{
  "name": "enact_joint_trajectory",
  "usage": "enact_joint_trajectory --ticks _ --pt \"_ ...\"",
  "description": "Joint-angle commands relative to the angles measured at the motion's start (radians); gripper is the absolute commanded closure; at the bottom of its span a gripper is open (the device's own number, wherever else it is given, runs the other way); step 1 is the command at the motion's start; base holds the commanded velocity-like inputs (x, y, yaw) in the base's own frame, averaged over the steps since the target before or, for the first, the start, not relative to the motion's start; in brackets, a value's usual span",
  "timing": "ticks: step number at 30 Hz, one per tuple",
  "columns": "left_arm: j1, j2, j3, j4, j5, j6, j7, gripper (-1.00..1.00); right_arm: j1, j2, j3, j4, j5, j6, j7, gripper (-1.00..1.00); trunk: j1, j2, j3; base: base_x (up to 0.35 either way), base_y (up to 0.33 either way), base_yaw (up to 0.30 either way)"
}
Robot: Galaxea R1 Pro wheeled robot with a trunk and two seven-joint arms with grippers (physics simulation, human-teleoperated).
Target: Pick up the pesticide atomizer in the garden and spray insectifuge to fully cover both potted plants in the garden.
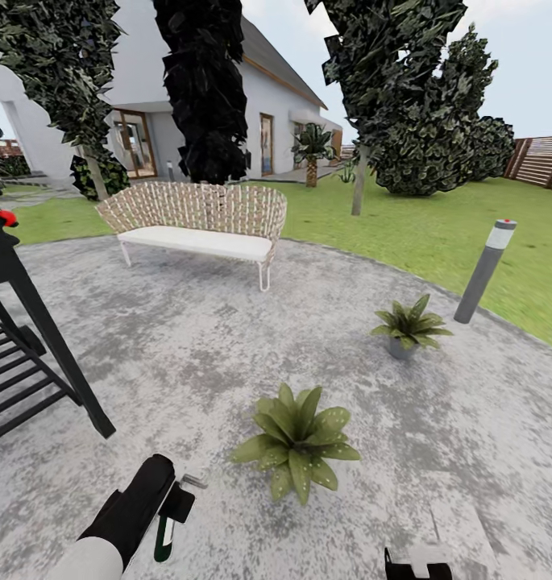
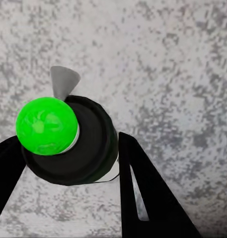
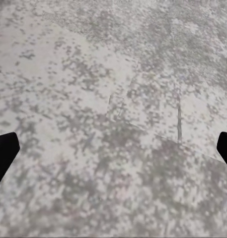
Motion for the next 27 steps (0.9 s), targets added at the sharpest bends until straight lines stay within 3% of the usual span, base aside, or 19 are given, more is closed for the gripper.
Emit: enact_joint_trajectory --ticks 1,15,27 --pt "0.0 0.001 -0.003 -0.001 -0.011 0.002 -0.009 1.0 -0.001 0.0 -0.008 0.001 0.01 -0.003 -0.004 -1.0 0.0 0.0 -0.001 0.236 0.224 0.0" --pt "0.0 0.0 -0.007 0.01 -0.012 0.002 -0.009 1.0 -0.001 0.003 -0.008 0.001 0.01 -0.003 -0.005 -1.0 0.0 0.0 -0.001 0.067 0.037 0.0" --pt "0.0 0.0 -0.009 0.01 -0.012 0.002 -0.009 1.0 -0.001 0.003 -0.008 0.001 0.009 -0.003 -0.005 -1.0 0.0 0.0 0.002 -0.004 0.001 -0.234"
